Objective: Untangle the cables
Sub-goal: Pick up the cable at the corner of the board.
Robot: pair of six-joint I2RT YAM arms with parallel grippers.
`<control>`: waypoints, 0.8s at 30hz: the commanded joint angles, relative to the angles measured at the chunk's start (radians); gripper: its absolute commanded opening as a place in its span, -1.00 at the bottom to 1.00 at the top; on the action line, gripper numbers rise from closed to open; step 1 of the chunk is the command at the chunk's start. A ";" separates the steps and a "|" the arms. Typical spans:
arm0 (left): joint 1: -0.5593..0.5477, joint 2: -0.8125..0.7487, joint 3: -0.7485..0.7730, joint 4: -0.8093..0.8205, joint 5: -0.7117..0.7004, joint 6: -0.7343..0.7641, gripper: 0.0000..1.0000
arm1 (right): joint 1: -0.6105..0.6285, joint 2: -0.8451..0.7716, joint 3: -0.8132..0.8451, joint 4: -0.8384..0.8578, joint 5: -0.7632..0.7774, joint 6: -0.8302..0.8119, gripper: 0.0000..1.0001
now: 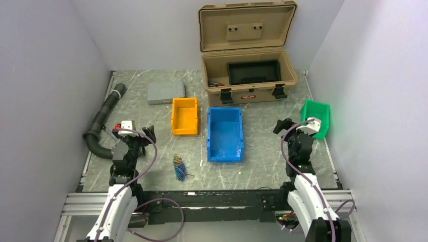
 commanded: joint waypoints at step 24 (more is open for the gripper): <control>-0.002 -0.081 -0.029 -0.136 -0.036 -0.319 0.98 | -0.131 0.714 0.730 -0.734 0.194 0.286 0.97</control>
